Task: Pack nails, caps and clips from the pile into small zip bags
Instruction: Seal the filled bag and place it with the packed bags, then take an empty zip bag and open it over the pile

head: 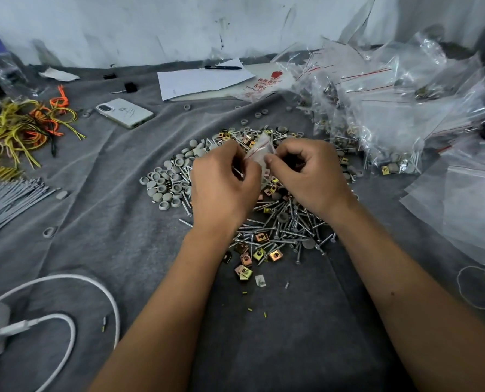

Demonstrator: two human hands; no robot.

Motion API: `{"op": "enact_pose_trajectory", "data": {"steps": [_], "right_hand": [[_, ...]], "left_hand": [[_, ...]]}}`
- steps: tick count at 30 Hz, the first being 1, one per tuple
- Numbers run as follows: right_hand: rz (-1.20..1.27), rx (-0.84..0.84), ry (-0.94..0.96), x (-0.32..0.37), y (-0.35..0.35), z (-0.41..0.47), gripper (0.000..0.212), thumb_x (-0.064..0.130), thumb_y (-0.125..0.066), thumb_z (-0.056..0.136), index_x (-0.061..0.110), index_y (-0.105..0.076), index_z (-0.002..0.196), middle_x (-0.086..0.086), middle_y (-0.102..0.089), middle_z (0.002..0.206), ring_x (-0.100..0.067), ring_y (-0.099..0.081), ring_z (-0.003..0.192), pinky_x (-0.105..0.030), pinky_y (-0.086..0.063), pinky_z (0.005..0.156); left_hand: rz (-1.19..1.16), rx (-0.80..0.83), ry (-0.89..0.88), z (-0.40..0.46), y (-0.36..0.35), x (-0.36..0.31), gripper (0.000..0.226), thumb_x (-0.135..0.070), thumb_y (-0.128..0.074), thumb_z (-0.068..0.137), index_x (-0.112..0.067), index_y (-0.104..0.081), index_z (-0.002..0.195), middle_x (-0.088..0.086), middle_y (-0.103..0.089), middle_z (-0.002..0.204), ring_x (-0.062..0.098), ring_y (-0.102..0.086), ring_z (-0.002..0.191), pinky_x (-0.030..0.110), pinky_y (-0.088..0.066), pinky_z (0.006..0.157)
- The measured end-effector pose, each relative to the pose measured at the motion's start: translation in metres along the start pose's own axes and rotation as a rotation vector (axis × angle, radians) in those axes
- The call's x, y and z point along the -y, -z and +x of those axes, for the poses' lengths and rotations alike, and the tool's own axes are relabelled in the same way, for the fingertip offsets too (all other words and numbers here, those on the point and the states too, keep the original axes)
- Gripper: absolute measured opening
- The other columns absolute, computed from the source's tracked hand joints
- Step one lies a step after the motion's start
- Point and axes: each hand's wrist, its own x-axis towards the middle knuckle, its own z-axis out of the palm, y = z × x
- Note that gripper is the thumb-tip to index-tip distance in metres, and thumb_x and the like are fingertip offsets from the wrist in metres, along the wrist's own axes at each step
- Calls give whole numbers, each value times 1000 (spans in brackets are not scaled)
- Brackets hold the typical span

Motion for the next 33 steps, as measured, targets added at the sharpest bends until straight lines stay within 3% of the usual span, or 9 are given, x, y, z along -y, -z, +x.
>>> {"op": "enact_pose_trajectory", "data": {"steps": [2, 7, 12, 15, 19, 27, 29, 33], "right_hand": [[-87, -46, 27, 0, 2, 2, 18, 17, -73, 93, 8, -71, 77, -2, -66, 70, -19, -63, 63, -39, -52, 55], [-164, -20, 101, 3, -1, 0, 9, 11, -73, 90, 8, -69, 82, 1, -66, 75, -14, -62, 69, -33, -52, 62], [-157, -67, 99, 5, -8, -1, 8, 10, -74, 89, 9, -69, 83, 3, -67, 73, -10, -63, 65, -29, -53, 60], [-155, -139, 61, 3, -6, -1, 10, 11, -75, 88, 8, -68, 81, 3, -65, 69, -10, -60, 61, -26, -50, 56], [-121, -98, 58, 5, -7, -1, 9, 11, -74, 89, 7, -69, 84, 3, -67, 72, -10, -62, 64, -25, -52, 59], [-172, -212, -93, -6, 2, 4, 11, 9, -77, 84, 15, -68, 82, 5, -65, 70, -5, -58, 58, -15, -45, 53], [-154, -182, -103, -7, 2, 4, 12, 14, -80, 85, 16, -68, 83, 6, -66, 70, -4, -59, 60, -16, -46, 54], [-27, 33, -125, -10, 14, 6, 21, 38, -80, 87, 19, -71, 89, 3, -72, 77, -12, -69, 66, -27, -58, 60]], "left_hand": [[42, -11, 29, 1, 3, 2, 19, -28, -54, 81, -15, -56, 67, -4, -55, 57, 19, -52, 53, 41, -45, 52], [159, 143, 13, -6, -3, -2, 18, -25, -67, 80, -14, -53, 82, -1, -58, 71, 21, -56, 62, 46, -50, 57], [136, 82, -68, -7, -7, -4, 9, -5, -60, 82, -8, -56, 90, 4, -63, 71, 24, -59, 60, 46, -50, 55], [108, 92, -80, -7, -7, -3, 6, -7, -62, 84, -6, -63, 90, 4, -67, 71, 22, -64, 60, 43, -54, 54], [116, 36, -57, -8, -8, -5, 15, -17, -71, 91, -9, -60, 84, -1, -64, 66, 16, -61, 55, 42, -52, 52], [122, -75, 24, 1, 5, -2, 14, -11, -69, 74, -15, -56, 77, -6, -58, 62, 20, -59, 58, 44, -53, 55], [142, -107, -1, 2, 7, -5, 14, -7, -67, 73, -13, -55, 77, -3, -57, 61, 23, -57, 57, 45, -51, 55], [173, -249, 0, 6, 22, -6, 14, 1, -60, 72, -11, -53, 75, -1, -52, 61, 21, -49, 55, 39, -43, 54]]}}
